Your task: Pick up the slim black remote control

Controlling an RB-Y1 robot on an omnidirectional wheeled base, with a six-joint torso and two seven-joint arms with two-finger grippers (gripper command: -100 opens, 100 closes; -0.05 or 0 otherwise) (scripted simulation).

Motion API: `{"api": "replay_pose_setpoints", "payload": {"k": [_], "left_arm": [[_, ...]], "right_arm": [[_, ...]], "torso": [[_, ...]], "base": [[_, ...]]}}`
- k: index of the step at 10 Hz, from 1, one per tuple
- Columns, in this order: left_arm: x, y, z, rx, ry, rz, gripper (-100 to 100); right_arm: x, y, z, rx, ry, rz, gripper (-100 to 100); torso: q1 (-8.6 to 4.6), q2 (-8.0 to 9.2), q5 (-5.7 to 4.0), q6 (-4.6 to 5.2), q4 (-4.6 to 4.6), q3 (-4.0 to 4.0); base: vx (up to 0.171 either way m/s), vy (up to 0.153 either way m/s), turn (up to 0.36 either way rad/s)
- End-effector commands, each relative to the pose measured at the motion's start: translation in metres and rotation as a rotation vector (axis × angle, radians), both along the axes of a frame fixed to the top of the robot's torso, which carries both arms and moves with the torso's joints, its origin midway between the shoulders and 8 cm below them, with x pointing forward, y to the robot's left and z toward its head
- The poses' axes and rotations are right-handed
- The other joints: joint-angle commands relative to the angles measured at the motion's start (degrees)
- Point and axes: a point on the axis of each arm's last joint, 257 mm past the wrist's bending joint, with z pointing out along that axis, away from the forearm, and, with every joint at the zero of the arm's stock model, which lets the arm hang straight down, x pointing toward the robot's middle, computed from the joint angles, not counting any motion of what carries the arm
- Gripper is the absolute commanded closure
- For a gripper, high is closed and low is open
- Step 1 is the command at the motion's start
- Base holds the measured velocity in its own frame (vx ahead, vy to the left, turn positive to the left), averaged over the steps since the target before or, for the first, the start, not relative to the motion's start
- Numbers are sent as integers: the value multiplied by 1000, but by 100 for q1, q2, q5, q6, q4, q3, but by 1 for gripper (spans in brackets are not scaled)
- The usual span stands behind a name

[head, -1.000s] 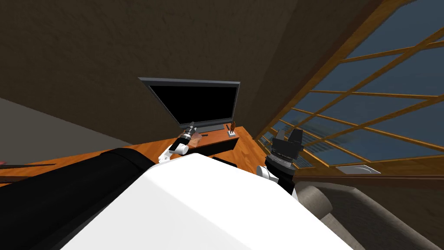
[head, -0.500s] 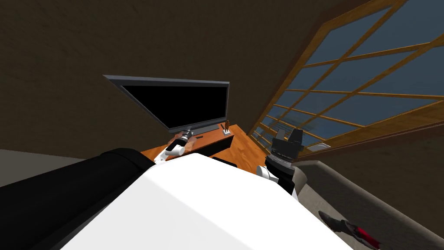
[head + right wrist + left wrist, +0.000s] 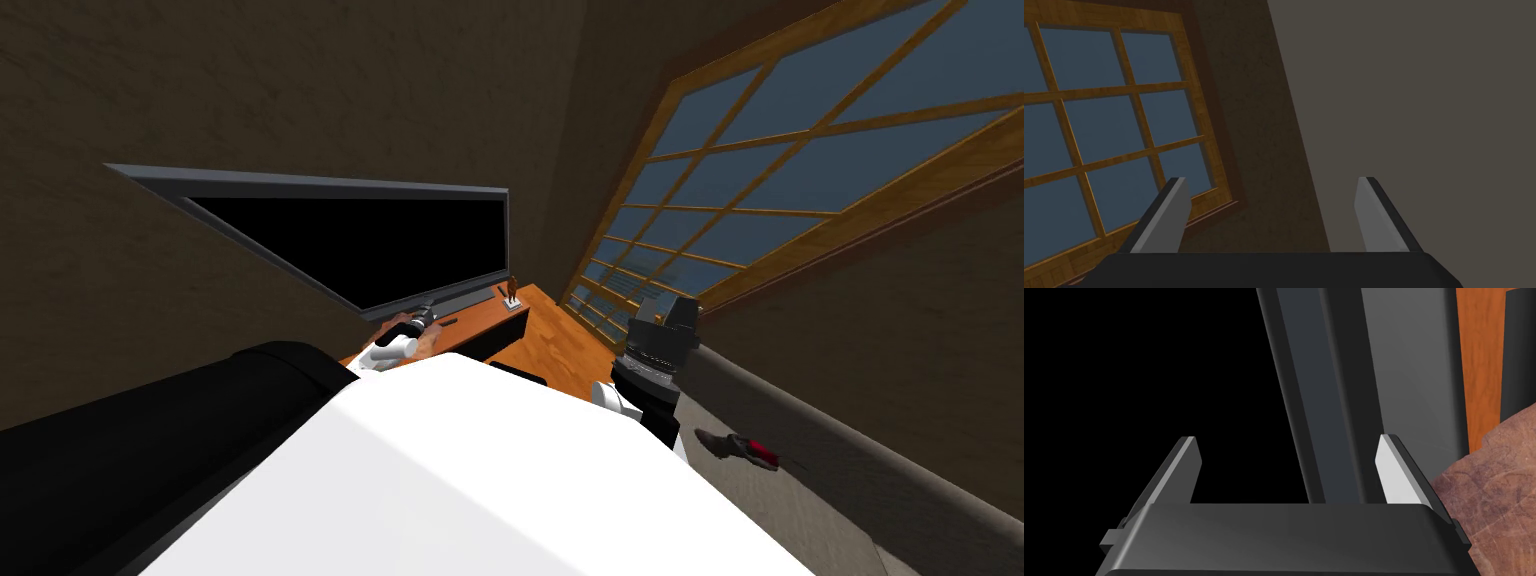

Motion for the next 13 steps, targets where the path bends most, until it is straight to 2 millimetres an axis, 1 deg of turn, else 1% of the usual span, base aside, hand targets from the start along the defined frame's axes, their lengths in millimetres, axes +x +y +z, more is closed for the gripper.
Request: {"api": "replay_pose_setpoints", "payload": {"k": [1,2,3,4,5,6,7,8,9,10,11,12,13], "left_arm": [[-22,22,-22,-41,66,60,-100],[-30,26,-34,-52,96,73,-100],[-45,43,-45,-85,132,118,-100],[-50,44,-53,-95,154,126,-100],[-54,46,-57,-98,163,134,-100],[-70,60,-68,-137,202,177,-100],[-80,65,-79,-146,226,196,-100],[-92,75,-85,-183,250,234,-100],[-101,78,-94,-192,272,248,-100],[-107,80,-99,-196,284,260,-100],[-124,89,-110,-242,318,305,-100],[-133,92,-116,-248,333,320,-100],[-146,100,-123,-289,351,361,-100]], "right_arm": [[0,0,0,0,0,0,0],[0,0,0,0,0,0,0],[0,0,0,0,0,0,0],[0,0,0,0,0,0,0],[0,0,0,0,0,0,0],[0,0,0,0,0,0,0],[0,0,0,0,0,0,0],[0,0,0,0,0,0,0],[0,0,0,0,0,0,0],[0,0,0,0,0,0,0],[0,0,0,0,0,0,0],[0,0,0,0,0,0,0],[0,0,0,0,0,0,0]], "torso": [[0,0,0,0,0,0],[-1,0,-1,8,0,0],[0,0,-1,-2,0,0],[0,-1,-1,5,0,0],[1,-1,-1,2,0,-1],[-1,-2,-1,-3,0,-1],[0,-2,-1,5,0,-1],[2,-3,0,0,0,-1],[5,-1,0,5,0,0],[7,-2,1,-1,0,-1],[1,-4,0,-5,-1,-2],[1,-6,-1,6,0,-3],[5,-4,1,-4,-1,-2]], "base": [[-15,14,-366],[-12,19,-174],[-9,20,-282],[-10,22,-280],[-8,15,-14],[-11,13,-300],[-13,28,-218],[-19,33,-339],[-17,37,-212],[-2,19,-22],[-3,16,-370],[-10,33,-189],[-16,35,-361]]}}
